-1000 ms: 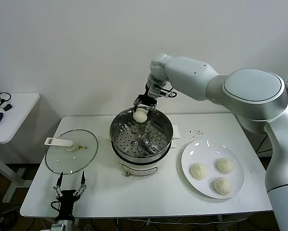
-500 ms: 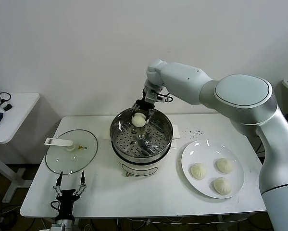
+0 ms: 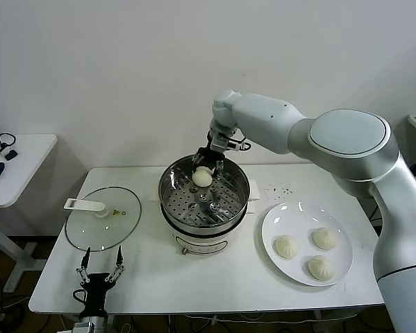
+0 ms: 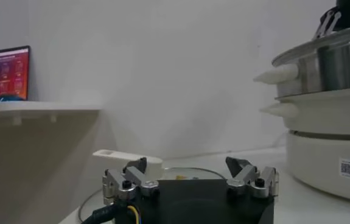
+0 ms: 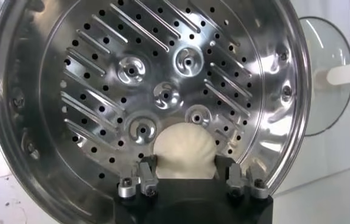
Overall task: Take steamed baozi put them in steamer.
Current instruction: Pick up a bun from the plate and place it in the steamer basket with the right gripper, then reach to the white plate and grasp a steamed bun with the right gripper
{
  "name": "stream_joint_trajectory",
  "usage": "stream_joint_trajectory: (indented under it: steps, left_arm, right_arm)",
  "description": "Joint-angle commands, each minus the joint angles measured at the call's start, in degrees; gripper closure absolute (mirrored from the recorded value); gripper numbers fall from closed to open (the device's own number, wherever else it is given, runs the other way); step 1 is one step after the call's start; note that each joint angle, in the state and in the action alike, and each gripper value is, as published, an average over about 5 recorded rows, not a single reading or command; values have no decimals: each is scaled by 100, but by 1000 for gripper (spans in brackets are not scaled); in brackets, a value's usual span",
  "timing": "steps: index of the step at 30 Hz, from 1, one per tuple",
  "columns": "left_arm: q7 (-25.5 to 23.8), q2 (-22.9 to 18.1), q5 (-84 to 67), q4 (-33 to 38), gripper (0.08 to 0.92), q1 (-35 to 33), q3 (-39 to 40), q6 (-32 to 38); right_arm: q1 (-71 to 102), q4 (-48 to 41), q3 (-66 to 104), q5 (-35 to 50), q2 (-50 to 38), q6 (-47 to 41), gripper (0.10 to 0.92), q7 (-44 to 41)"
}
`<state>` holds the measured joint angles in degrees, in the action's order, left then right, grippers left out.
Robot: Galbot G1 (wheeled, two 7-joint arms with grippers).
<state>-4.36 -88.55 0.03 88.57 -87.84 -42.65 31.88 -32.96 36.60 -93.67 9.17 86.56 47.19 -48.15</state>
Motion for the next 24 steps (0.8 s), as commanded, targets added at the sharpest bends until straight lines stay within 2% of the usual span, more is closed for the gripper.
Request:
stream_joint_trajectory:
  steps: [1,4,9,24]
  left_arm:
    - [-1,0,3,9,177,3,8,-6]
    - [-2,-1,6,25,177,1,12,-12]
    - [-2,-5,11,80,177,-14,12,-26]
    - [-1,-43,62,154,177,-84,45,-17]
  right_arm:
    - [-9,19,-25,79,2,281,276,5]
    - [-86,77,-58,121,-27,281,219,3]
    - [-396,338,-312,337,-181,281,203,0]
    - [-1796,2084,-2088,2636,-1224,272,203,73]
